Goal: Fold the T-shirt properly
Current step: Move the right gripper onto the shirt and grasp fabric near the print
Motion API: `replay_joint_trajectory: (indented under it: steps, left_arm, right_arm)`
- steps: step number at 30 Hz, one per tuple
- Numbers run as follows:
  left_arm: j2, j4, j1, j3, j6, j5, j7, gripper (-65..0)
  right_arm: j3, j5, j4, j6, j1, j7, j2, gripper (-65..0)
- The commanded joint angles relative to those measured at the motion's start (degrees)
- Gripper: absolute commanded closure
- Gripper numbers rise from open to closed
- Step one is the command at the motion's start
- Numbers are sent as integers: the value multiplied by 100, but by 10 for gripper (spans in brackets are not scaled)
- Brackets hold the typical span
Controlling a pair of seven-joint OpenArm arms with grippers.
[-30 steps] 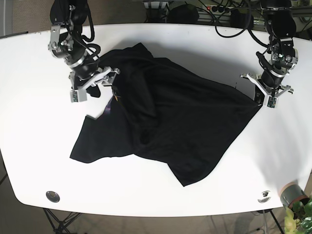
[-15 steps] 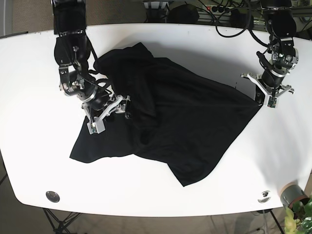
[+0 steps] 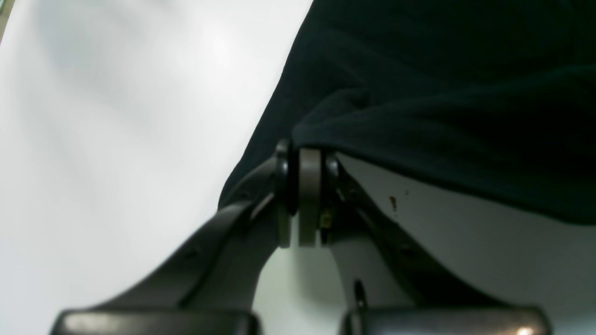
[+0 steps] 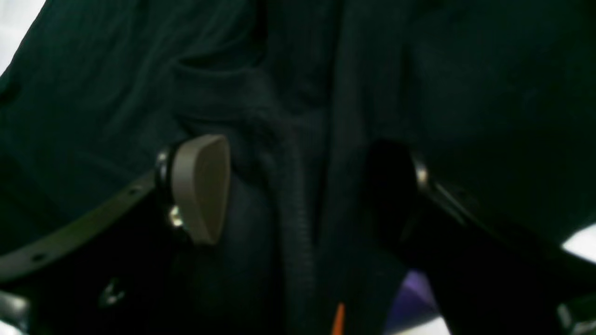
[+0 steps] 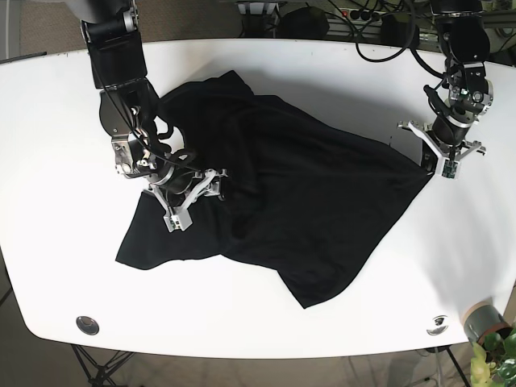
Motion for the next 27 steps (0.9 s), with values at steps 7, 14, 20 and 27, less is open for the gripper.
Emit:
replay_joint_trajectory:
  steps: [7,14,20,27]
  left_arm:
    - [-99,90,-61,-40,29,-35,-147,0]
    - [-99,90,-61,-40,29,-35,-147,0]
    - [-99,90,-61,-40,29,-35,-147,0]
    - [-99,90,-70,-48,29,-35,-147,0]
  right_arm:
    - [-342,77,96,68,93,112,-197,-445]
    - [-351,130,88,25,84,121,-241,-439]
    - [-351,121,105,25,84,121,-250,-274]
    - [-333,104,-62,33,102,244,-250,-21]
